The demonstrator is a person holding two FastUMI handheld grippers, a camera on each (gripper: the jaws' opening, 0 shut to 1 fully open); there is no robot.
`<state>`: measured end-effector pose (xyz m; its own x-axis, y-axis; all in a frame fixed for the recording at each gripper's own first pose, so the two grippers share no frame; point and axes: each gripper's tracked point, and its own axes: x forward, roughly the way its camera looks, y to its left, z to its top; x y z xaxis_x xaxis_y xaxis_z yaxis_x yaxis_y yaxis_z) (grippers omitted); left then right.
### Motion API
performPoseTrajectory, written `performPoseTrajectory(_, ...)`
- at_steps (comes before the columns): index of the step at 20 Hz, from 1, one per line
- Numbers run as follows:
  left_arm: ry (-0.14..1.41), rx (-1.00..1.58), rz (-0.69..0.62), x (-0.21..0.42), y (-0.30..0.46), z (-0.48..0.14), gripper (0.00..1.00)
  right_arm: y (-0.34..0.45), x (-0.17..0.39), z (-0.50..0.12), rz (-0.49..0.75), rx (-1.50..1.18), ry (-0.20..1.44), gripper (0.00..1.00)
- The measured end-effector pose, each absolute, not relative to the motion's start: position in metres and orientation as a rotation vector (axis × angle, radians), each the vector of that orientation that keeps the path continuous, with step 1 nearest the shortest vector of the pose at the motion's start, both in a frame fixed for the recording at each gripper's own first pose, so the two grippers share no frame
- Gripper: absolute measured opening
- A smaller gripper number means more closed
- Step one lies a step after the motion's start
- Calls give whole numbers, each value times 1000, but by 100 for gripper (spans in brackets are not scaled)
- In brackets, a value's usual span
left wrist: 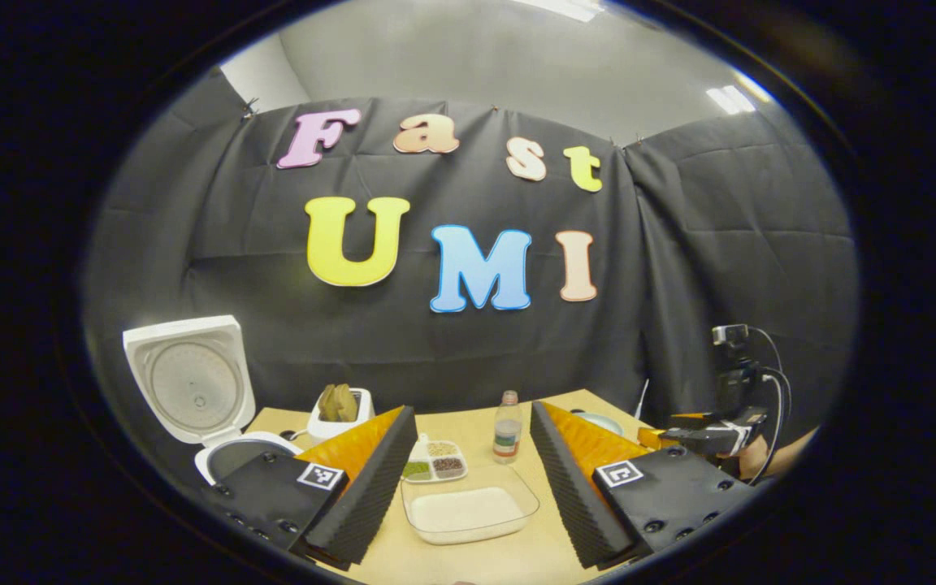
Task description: Close the left gripper, press the button to open the rice cooker; take a wooden spoon from the chopstick holder with the right hand, scoop a spoonful of rice and pour it into the rice cooker, then put the wooden spoon back into the chopstick holder.
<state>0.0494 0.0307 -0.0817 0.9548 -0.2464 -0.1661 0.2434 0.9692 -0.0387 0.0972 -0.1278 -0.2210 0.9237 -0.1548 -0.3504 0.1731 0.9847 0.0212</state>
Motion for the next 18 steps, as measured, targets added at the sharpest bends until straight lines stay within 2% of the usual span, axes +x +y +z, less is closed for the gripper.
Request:
performPoseTrajectory(4, 143, -62, -255, 63, 33, -67, 97, -121, 89, -148, -165, 54, 234, 98)
performPoseTrajectory(9, 111, -44, -159, 77, 77, -47, 97, -90, 105, -87, -124, 90, 126, 98)
performPoseTrajectory(18, 42, -54, -15, 83, 176, 15, 97, 24, 116, -82, 87, 65, 129, 98)
